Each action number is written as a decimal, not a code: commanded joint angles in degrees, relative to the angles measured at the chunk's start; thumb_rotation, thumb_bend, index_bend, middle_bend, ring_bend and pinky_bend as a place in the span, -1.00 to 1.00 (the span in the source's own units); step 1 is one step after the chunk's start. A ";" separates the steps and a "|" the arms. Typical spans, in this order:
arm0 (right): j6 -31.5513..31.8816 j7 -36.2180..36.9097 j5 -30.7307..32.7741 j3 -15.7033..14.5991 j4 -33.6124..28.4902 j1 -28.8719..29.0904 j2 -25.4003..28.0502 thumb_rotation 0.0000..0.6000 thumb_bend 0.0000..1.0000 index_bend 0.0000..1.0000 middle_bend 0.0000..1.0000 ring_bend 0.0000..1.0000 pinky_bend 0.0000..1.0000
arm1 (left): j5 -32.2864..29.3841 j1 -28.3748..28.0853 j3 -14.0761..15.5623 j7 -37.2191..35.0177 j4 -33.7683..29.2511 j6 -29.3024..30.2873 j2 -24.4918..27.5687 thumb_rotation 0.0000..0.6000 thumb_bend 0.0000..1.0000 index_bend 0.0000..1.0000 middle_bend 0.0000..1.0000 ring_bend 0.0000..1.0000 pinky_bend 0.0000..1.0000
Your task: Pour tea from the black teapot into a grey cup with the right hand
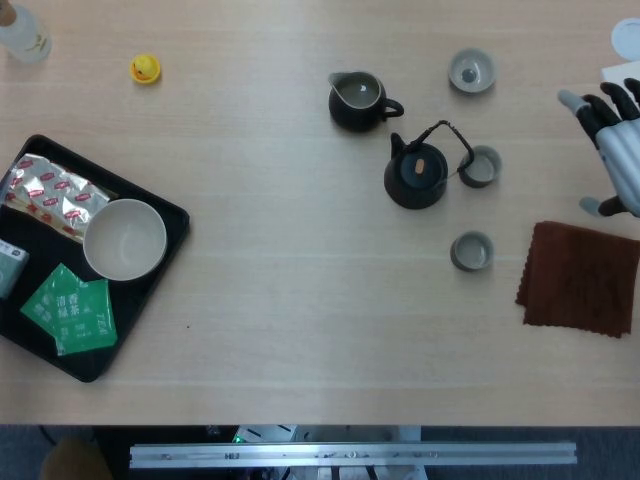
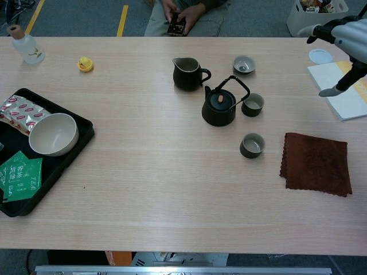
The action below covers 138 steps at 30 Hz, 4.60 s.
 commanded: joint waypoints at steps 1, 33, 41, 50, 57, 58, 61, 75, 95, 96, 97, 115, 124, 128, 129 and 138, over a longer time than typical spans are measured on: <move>-0.80 -3.37 4.60 -0.08 -0.41 3.48 -1.95 1.00 -1.00 -0.71 -0.56 -0.85 -0.87 | 0.06 -0.03 -0.01 0.11 -0.08 -0.05 0.01 1.00 -0.41 -0.86 -0.79 -0.94 -0.97; 0.91 -9.93 28.77 -2.62 9.86 19.94 -18.28 0.99 -1.00 -0.61 -0.49 -0.82 -0.87 | -0.75 -0.27 -0.22 -1.05 1.09 -1.07 -0.20 1.00 -0.41 -0.86 -0.77 -0.94 -0.97; 1.97 -11.38 28.21 -5.68 8.85 21.55 -19.99 1.00 -1.00 -0.61 -0.49 -0.82 -0.87 | -1.37 0.16 -0.30 -2.08 2.00 -0.67 -0.12 1.00 -0.41 -0.86 -0.77 -0.94 -0.97; 3.59 -10.01 24.57 -9.14 5.37 20.18 -18.03 0.99 -1.00 -0.61 -0.49 -0.82 -0.87 | -1.41 0.17 -0.33 -2.60 2.66 -0.82 -0.46 1.00 -0.41 -0.86 -0.77 -0.94 -0.97; 3.39 -9.32 22.65 -11.52 4.07 19.48 -17.18 0.99 -1.00 -0.61 -0.49 -0.80 -0.87 | -1.66 0.35 -0.41 -2.80 2.82 -0.65 -0.41 1.00 -0.41 -0.86 -0.77 -0.94 -0.97; 3.41 -9.38 22.57 -11.83 3.96 19.43 -17.02 0.99 -1.00 -0.61 -0.49 -0.80 -0.87 | -1.72 0.39 -0.41 -2.84 2.86 -0.63 -0.38 1.00 -0.41 -0.86 -0.77 -0.94 -0.97; 3.54 -9.82 22.63 -12.84 4.01 19.35 -16.70 0.99 -1.00 -0.61 -0.49 -0.79 -0.87 | -1.86 0.46 -0.44 -3.00 3.06 -0.62 -0.41 1.00 -0.41 -0.86 -0.77 -0.94 -0.97; 3.69 -13.24 28.64 -11.75 9.69 22.69 -21.01 1.00 -1.00 -0.61 -0.49 -0.79 -0.87 | -2.21 0.57 -0.58 -3.55 3.51 -0.66 -0.43 1.00 -0.41 -0.86 -0.77 -0.94 -0.97; 6.59 -15.03 30.88 -8.96 17.08 24.47 -26.25 0.99 -1.00 -0.61 -0.49 -0.81 -0.86 | -2.61 0.87 -0.79 -5.00 4.77 -0.52 -0.51 1.00 -0.41 -0.86 -0.77 -0.94 -0.97; 6.54 -14.78 30.69 -8.82 17.55 24.39 -26.51 0.99 -1.00 -0.61 -0.49 -0.81 -0.86 | -2.55 0.87 -0.80 -5.03 4.76 -0.47 -0.51 1.00 -0.41 -0.86 -0.77 -0.94 -0.97; 6.51 -14.51 30.41 -8.67 18.01 24.32 -26.76 0.99 -1.00 -0.61 -0.49 -0.81 -0.86 | -2.53 0.88 -0.81 -5.04 4.76 -0.44 -0.50 1.00 -0.41 -0.86 -0.77 -0.94 -0.97; 9.49 -14.94 27.24 -7.70 14.65 22.29 -23.68 1.00 -1.00 -0.61 -0.50 -0.85 -0.86 | -2.06 1.41 -0.56 -5.72 5.03 0.16 -0.30 1.00 -0.41 -0.86 -0.77 -0.94 -0.97; 7.46 -15.89 29.80 -6.98 18.10 22.83 -24.53 1.00 -1.00 -0.61 -0.50 -0.85 -0.86 | -2.16 1.20 -0.63 -5.38 4.90 -0.26 -0.38 1.00 -0.41 -0.86 -0.77 -0.94 -0.97; 6.17 -16.49 30.43 -6.55 20.19 23.63 -26.05 1.00 -1.00 -0.61 -0.50 -0.85 -0.86 | -2.22 1.10 -0.69 -5.18 4.67 -0.43 -0.30 1.00 -0.41 -0.86 -0.77 -0.94 -0.97; 5.81 -16.67 30.65 -6.34 20.76 23.93 -26.50 1.00 -1.00 -0.61 -0.50 -0.85 -0.86 | -2.23 1.11 -0.72 -5.14 4.61 -0.38 -0.27 1.00 -0.41 -0.86 -0.77 -0.94 -0.97; 3.68 -18.30 32.42 -5.44 22.76 26.04 -28.68 0.99 -1.00 -0.61 -0.50 -0.85 -0.86 | -2.53 1.38 -0.69 -5.11 4.54 -0.23 -0.15 1.00 -0.41 -0.86 -0.77 -0.94 -0.97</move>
